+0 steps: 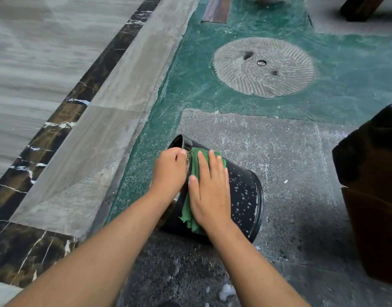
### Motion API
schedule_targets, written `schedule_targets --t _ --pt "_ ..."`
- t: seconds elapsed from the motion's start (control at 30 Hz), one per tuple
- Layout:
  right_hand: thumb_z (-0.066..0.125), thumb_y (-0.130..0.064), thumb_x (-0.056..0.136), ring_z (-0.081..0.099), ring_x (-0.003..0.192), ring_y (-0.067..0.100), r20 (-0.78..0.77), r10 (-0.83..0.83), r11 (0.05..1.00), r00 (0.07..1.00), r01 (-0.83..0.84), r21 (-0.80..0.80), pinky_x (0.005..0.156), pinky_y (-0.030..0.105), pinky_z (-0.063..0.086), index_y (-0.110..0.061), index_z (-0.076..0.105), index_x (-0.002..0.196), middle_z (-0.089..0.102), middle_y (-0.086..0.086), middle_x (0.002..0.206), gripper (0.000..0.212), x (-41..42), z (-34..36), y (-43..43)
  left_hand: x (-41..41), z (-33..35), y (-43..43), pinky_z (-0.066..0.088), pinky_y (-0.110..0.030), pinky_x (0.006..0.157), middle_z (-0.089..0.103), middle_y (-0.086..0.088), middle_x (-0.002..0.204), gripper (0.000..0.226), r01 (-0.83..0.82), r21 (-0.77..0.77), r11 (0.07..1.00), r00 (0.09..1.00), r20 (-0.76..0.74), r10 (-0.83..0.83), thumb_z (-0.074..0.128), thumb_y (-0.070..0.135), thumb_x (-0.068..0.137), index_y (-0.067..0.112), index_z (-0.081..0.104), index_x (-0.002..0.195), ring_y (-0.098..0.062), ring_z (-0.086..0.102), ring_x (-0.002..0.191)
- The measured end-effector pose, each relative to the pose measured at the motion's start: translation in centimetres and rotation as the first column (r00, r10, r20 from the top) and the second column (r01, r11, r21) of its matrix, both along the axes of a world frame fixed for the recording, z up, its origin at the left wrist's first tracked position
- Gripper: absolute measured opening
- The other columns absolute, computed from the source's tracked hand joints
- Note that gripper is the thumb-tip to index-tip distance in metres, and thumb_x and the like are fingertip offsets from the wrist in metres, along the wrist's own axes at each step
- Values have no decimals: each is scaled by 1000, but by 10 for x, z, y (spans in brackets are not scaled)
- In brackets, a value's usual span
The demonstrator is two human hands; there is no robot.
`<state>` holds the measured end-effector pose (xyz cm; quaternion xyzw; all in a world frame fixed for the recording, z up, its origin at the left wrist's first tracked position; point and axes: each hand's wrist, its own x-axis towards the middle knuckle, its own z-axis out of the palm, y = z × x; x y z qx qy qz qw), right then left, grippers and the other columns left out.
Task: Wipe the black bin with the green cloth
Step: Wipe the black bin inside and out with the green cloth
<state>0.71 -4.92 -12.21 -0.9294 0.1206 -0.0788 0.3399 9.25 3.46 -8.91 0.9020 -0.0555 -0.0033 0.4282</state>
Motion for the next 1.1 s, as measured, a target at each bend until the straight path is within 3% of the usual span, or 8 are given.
schedule_targets --t 0.1,0.23,0.43,0.57,0.67,0.77,0.9,1.1 --pt "27 -53 97 12 154 24 -49 11 1000 999 -11 -9 124 44 10 -27 22 157 21 7 166 66 28 -6 -25 -4 -1 6 22 -38 51 40 1 52 37 44 73 996 997 66 -49 51 16 95 11 42 59 -23 37 53" --pt "33 -56 98 31 147 23 -166 123 988 978 -105 113 120 41 23 -26 35 153 39 7 158 63 69 -13 -61 -11 0 7 41 -40 62 65 -5 72 29 71 155 985 993 87 -85 65 37 87 8 62 85 -26 56 67" --pt "33 -58 99 40 142 23 -345 246 958 906 -174 227 113 34 25 -31 48 144 46 -1 154 55 99 -27 -103 -15 -1 12 48 -48 67 65 -13 75 30 83 105 991 995 45 -88 62 35 89 6 58 88 -33 58 72" --pt "29 -65 96 41 141 25 -398 234 957 887 -139 254 114 39 25 -30 52 142 47 2 153 62 99 -34 -119 -16 -1 6 46 -40 62 64 -10 75 27 76 88 993 997 27 -78 59 36 90 9 56 87 -28 59 70" --pt "24 -66 96 41 142 26 -379 202 963 903 -111 247 115 42 25 -25 52 142 47 4 154 67 83 -41 -131 -14 -1 2 44 -43 60 63 -16 79 30 61 74 995 998 -25 -59 57 37 91 7 53 87 -32 58 72" --pt "25 -60 100 41 142 23 -360 164 972 918 -87 219 109 34 25 -25 50 144 47 2 154 62 59 -55 -147 -12 -1 0 37 -39 55 60 -20 80 33 49 59 997 996 -74 -44 56 36 90 4 50 87 -30 50 64" --pt "27 -59 98 46 136 22 -299 98 981 949 -41 190 100 29 28 -30 51 142 53 0 149 57 38 -64 -155 -14 0 -9 29 -35 53 38 -1 65 33 63 15 998 995 -84 -62 58 33 89 7 42 78 -17 34 57" --pt "25 -63 94 32 145 21 -106 -16 999 994 19 26 119 44 26 -32 38 150 41 2 156 66 -8 -64 -121 0 -7 -7 20 -33 51 27 7 60 39 -56 -35 998 988 -143 50 60 25 88 21 29 65 -14 25 52"
